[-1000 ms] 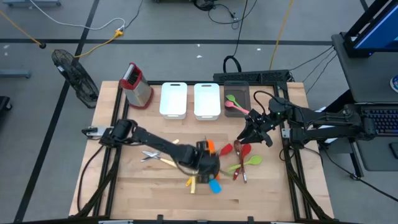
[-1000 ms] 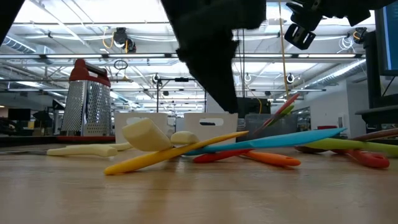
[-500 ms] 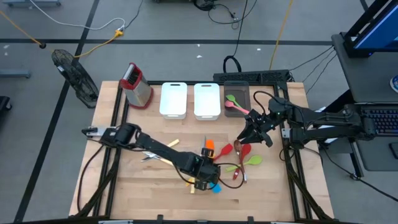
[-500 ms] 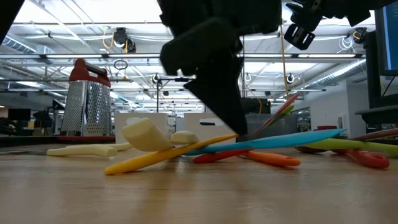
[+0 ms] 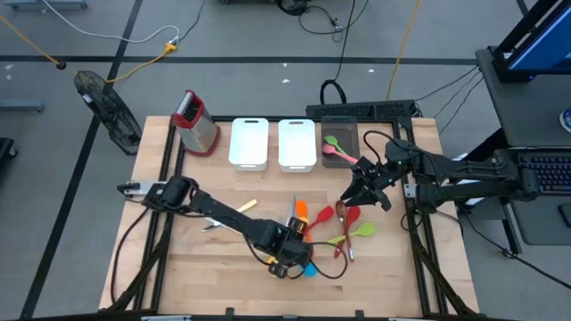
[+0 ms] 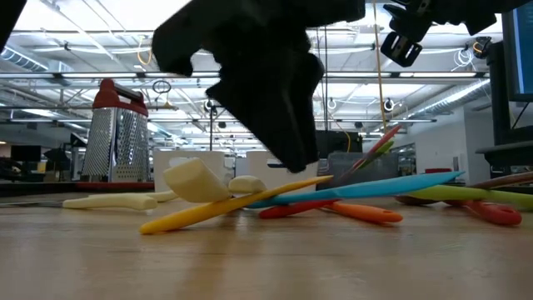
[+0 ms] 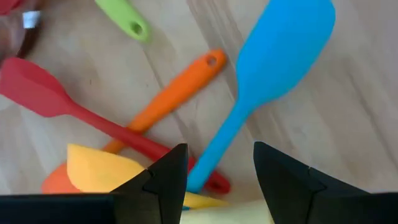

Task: Pick & Place Kitchen Items
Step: Put the blue spatula into the black bin

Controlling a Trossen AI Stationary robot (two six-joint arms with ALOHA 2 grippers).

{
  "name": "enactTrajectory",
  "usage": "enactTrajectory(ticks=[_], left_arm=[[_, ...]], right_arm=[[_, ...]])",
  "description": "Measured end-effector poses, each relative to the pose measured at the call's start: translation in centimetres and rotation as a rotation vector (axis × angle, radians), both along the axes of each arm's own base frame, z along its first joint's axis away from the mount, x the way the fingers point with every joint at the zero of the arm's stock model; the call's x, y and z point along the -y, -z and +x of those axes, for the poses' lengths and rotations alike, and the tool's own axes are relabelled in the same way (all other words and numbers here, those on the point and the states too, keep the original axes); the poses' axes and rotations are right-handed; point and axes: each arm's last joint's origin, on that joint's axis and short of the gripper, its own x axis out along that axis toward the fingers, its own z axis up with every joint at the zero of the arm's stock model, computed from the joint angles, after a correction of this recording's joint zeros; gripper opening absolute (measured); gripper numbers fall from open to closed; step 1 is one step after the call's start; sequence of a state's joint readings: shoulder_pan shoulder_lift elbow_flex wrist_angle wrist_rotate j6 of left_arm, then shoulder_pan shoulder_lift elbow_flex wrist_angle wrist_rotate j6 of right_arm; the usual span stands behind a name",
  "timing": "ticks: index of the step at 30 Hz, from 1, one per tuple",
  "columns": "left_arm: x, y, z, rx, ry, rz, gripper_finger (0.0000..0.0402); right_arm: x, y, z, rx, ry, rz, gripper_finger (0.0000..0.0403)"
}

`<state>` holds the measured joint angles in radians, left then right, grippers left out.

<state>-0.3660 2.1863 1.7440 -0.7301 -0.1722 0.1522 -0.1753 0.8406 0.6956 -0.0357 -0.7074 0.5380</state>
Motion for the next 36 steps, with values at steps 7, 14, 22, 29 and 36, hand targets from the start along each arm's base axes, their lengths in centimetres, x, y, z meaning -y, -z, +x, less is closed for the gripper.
enactTrajectory(ticks=[7, 14, 22, 29, 36], left_arm=[[0.2, 0.0, 0.4, 0.034, 0.080, -0.011, 0.0186], [0.6, 1.4, 0.6, 0.005, 0.132, 0.014, 0.0186], [0.0, 2.9, 1.3, 0.001, 0.171, 0.040, 0.0186], [-0.7, 3.4, 1.9, 0.012, 0.176, 0.039, 0.0165], [-0.6, 3.3, 2.0, 0.022, 0.195, 0.000, 0.0046]], right_arm=[[0.0, 0.0, 0.0, 0.001, 0.000, 0.000, 0.0139], [0.0, 0.0, 0.0, 0.000, 0.000, 0.000, 0.0139], [0.0, 0.0, 0.0, 0.001, 0.001, -0.001, 0.0139], [0.0, 0.0, 0.0, -0.004, 0.003, 0.009, 0.0139], [0.0, 0.0, 0.0, -0.012, 0.006, 0.021, 0.0139]])
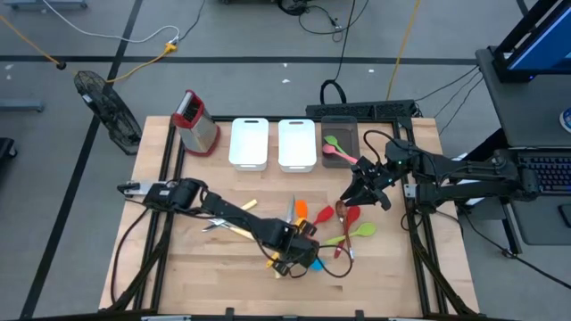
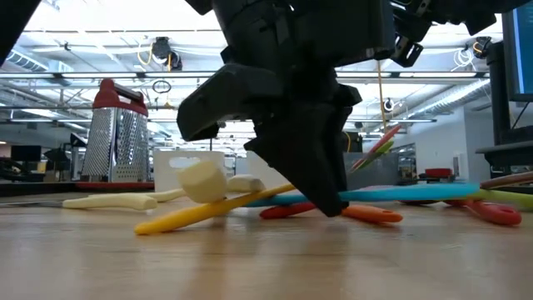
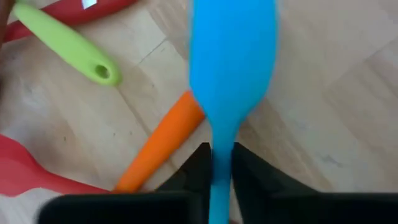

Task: Pick & Place Kitchen Items
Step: Put the blue spatula into the black bin

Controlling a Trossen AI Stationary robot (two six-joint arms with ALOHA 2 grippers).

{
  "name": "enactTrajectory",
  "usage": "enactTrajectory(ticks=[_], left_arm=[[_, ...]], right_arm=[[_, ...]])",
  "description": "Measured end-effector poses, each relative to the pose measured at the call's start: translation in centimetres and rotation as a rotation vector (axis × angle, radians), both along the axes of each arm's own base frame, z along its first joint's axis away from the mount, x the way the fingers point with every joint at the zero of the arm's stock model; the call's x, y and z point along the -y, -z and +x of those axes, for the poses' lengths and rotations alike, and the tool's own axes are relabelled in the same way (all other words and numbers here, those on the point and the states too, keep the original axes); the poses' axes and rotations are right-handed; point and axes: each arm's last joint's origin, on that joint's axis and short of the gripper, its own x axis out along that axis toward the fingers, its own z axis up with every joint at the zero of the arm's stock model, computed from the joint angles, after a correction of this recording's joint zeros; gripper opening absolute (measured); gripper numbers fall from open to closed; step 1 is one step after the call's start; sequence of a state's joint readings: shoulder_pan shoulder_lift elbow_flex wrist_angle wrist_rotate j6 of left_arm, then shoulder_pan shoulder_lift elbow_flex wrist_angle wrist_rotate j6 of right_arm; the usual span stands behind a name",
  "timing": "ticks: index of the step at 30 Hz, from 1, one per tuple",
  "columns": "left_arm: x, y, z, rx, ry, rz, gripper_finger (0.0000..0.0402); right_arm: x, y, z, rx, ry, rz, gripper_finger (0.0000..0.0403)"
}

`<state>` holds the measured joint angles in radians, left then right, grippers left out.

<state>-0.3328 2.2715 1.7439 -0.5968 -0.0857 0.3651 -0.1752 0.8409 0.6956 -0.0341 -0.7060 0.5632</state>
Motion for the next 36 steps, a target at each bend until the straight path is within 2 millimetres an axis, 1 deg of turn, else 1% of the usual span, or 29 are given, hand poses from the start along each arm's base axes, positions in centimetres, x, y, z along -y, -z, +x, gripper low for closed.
enactTrajectory(ticks=[2, 3, 8, 13, 16, 21, 26, 31, 36], left_arm=[[0.0, 0.0, 0.0, -0.006, 0.002, -0.015, 0.0018], [0.0, 0.0, 0.0, -0.007, -0.002, -0.016, 0.0014], [-0.1, 0.0, 0.0, 0.002, -0.011, 0.019, 0.0031], [-0.6, -0.1, 0.1, 0.006, -0.025, 0.022, 0.0012], [-0.7, -0.5, 0.3, 0.035, -0.036, 0.035, 0.0012], [-1.1, -1.6, 0.6, 0.100, -0.066, 0.058, 0.0024], [-1.1, -1.7, 0.6, 0.104, -0.060, 0.064, 0.0005], [-1.1, -1.7, 0.7, 0.110, -0.061, 0.061, 0.0015], [-1.4, -1.8, 1.0, 0.129, -0.099, 0.030, 0.0005]], right_arm=[[0.0, 0.0, 0.0, 0.000, 0.002, -0.001, 0.0139], [0.0, 0.0, 0.0, 0.000, 0.002, -0.001, 0.0139], [0.0, 0.0, 0.0, 0.000, 0.002, -0.001, 0.0139], [0.0, 0.0, 0.0, -0.002, 0.003, 0.002, 0.0139], [0.0, 0.0, 0.0, -0.007, 0.005, 0.010, 0.0139], [0.0, 0.0, 0.0, -0.010, 0.010, 0.014, 0.0139], [0.0, 0.0, 0.0, -0.006, 0.011, 0.014, 0.0139], [0.0, 0.0, 0.0, -0.007, 0.011, 0.014, 0.0139], [0.0, 0.0, 0.0, -0.007, 0.011, 0.014, 0.0139]])
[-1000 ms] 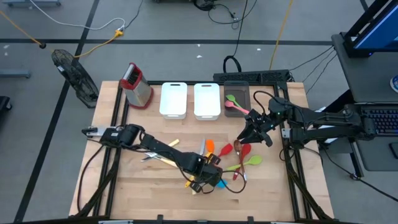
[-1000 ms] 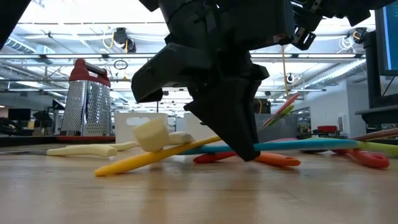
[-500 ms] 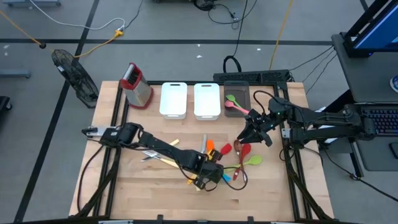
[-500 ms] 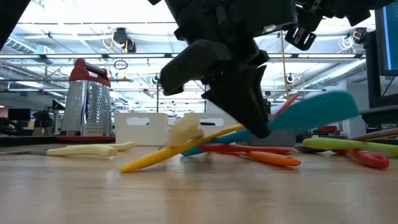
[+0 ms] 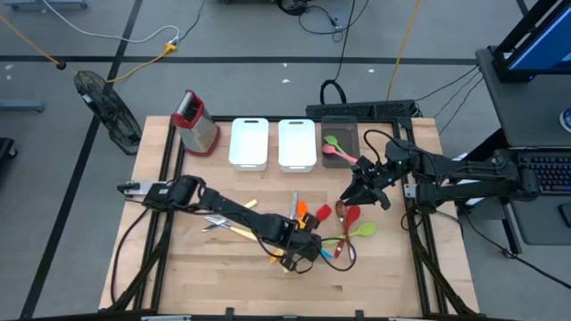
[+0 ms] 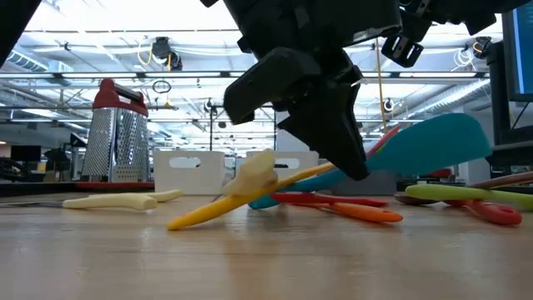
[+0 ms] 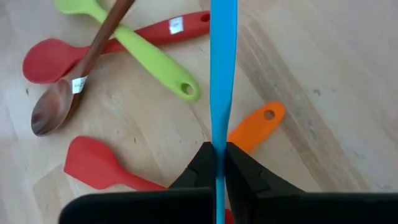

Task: Pick & Place Kitchen Items
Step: Put the blue spatula into the black bin

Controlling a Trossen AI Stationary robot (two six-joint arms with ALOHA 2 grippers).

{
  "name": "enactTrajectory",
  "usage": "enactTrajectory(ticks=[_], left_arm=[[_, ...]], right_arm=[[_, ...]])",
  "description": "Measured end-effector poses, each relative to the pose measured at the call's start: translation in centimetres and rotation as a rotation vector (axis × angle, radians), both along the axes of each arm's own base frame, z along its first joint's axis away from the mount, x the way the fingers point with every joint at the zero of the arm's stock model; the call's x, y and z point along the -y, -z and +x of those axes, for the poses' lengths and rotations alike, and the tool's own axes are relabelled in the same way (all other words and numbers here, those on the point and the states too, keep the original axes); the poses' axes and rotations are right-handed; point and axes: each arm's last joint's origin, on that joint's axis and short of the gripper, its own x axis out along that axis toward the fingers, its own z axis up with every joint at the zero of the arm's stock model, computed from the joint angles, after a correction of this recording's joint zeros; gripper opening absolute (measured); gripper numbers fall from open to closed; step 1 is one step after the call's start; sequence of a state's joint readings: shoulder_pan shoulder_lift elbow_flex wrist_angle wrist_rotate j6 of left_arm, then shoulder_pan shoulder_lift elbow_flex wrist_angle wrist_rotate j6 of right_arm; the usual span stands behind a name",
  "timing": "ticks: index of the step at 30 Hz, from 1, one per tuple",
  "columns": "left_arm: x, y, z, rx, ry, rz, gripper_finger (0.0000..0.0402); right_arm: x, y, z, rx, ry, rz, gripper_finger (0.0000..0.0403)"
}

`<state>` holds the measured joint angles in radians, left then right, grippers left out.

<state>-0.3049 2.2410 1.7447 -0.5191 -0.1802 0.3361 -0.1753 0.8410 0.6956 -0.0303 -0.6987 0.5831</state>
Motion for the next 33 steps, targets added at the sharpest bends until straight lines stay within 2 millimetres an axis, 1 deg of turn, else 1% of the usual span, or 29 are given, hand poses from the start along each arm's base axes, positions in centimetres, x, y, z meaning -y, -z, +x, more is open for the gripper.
enactTrajectory(ticks=[5, 9, 13, 24, 33], left_arm=[[-1.1, -0.3, 0.8, 0.043, -0.076, -0.086, 0.0009], [-1.8, -1.5, 1.6, 0.138, -0.114, -0.176, 0.0006], [-2.3, -2.0, 2.2, 0.196, -0.163, -0.242, 0.0006], [-2.0, -3.1, 2.6, 0.283, -0.247, -0.354, 0.0007], [-2.1, -4.5, 2.6, 0.349, -0.283, -0.375, 0.0008]], right_arm=[[0.0, 0.0, 0.0, 0.000, 0.000, 0.000, 0.0139], [0.0, 0.0, 0.0, -0.003, 0.000, 0.001, 0.0139], [0.0, 0.0, 0.0, -0.005, 0.000, 0.001, 0.0139], [0.0, 0.0, 0.0, -0.005, -0.003, 0.001, 0.0139], [0.0, 0.0, 0.0, -0.005, -0.004, 0.002, 0.0139]])
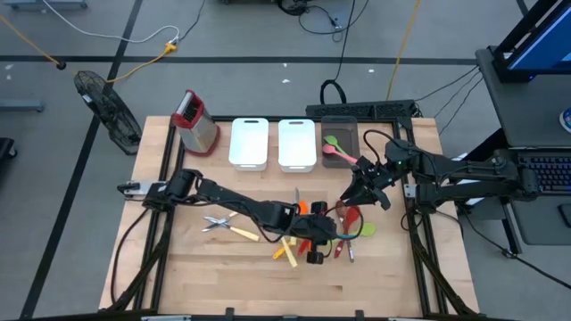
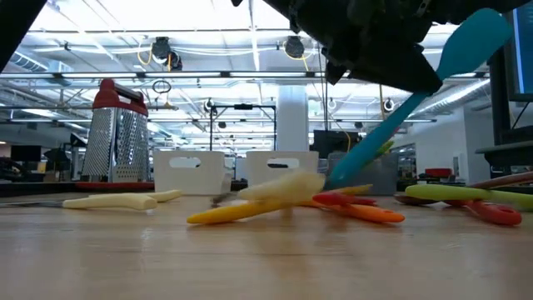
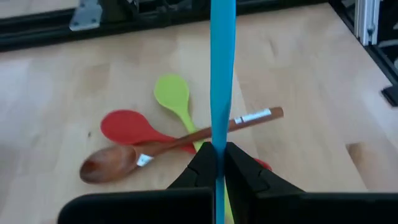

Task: Pick & Place Kitchen Items
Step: Put the blue spatula into the black bin

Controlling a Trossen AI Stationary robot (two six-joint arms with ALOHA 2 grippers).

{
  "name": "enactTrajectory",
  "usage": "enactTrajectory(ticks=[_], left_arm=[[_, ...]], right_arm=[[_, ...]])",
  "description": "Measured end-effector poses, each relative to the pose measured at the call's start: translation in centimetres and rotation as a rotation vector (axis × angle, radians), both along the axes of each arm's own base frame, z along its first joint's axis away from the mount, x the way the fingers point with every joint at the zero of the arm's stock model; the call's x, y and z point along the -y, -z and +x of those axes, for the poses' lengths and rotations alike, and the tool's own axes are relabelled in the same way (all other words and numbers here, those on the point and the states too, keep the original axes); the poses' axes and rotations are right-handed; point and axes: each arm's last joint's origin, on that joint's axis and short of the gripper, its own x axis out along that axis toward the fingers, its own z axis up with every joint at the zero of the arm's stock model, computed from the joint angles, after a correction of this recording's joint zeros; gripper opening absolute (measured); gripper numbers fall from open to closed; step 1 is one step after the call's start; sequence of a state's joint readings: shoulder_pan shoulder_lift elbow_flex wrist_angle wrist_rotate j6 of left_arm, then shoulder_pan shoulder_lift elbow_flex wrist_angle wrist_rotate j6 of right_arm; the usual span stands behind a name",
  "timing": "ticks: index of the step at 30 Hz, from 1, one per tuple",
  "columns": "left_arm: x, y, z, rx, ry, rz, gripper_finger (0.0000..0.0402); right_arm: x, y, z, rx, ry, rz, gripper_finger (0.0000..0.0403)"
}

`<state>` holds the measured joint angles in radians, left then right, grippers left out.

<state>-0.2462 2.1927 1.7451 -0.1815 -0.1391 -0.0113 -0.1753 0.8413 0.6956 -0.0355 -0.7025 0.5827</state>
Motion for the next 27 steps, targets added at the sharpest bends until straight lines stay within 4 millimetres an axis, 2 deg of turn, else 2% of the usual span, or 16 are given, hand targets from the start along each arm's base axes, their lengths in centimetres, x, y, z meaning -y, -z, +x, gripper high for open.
enactTrajectory(ticks=[9, 16, 27], left_arm=[[-0.1, -1.3, 0.0, 0.053, -0.009, -0.016, 0.0004], [-0.4, -3.4, -0.7, 0.079, -0.064, -0.076, 0.0004], [-3.4, -7.0, -1.8, 0.111, -0.250, -0.246, 0.0004]], right_arm=[[0.0, 0.0, 0.0, 0.001, 0.000, 0.000, 0.0139], [0.0, 0.0, 0.0, 0.001, 0.000, 0.000, 0.0139], [0.0, -0.7, 0.1, 0.099, -0.007, -0.047, 0.0139]])
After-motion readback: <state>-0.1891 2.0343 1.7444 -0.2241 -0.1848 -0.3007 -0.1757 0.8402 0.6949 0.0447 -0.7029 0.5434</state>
